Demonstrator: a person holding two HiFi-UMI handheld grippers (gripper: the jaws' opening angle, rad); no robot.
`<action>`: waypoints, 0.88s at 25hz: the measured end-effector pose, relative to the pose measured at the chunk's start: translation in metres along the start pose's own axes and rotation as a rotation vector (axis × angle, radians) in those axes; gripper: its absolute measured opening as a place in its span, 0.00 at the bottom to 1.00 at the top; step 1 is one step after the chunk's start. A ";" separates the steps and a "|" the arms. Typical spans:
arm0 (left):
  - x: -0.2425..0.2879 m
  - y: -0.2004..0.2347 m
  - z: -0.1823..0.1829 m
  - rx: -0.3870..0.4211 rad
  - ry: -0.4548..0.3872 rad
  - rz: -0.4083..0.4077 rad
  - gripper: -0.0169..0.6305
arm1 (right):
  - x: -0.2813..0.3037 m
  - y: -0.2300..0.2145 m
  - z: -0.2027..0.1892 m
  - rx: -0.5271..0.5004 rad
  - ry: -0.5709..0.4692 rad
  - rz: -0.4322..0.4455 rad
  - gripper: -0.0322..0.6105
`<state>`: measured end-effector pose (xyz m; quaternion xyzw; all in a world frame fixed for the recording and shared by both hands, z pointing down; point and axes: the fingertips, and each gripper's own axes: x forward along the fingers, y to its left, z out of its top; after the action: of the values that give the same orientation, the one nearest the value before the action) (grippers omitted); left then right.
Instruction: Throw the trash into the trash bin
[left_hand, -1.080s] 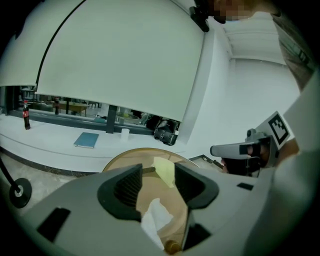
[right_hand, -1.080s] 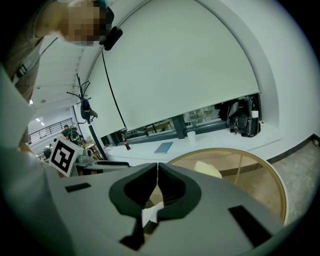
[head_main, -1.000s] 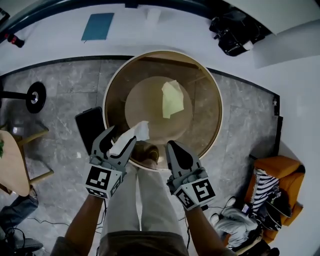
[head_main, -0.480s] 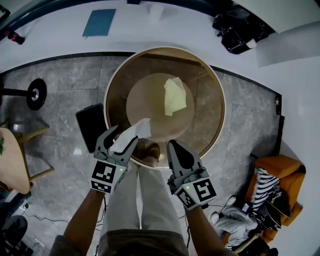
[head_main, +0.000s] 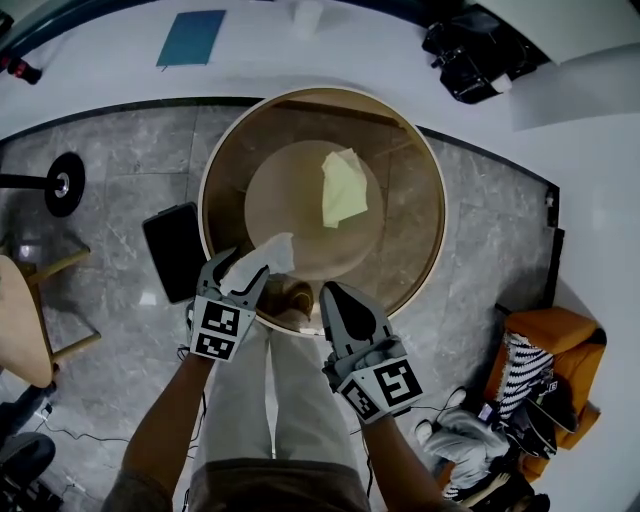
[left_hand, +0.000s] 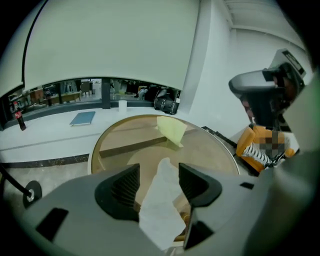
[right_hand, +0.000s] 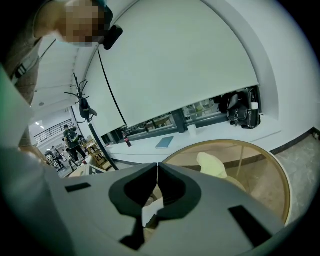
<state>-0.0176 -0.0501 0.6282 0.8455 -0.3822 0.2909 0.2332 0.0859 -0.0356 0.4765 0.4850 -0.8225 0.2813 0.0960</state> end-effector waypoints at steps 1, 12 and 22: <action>0.005 0.000 -0.007 0.005 0.015 -0.002 0.42 | 0.000 0.001 -0.001 0.002 0.005 0.002 0.08; 0.030 0.005 -0.058 -0.019 0.144 -0.006 0.42 | -0.001 0.003 -0.004 0.009 0.017 0.001 0.08; 0.034 0.003 -0.064 -0.022 0.180 -0.001 0.33 | 0.000 0.005 -0.009 0.029 0.028 0.003 0.08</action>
<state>-0.0219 -0.0298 0.6982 0.8135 -0.3625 0.3614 0.2761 0.0807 -0.0292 0.4825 0.4813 -0.8174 0.3003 0.1001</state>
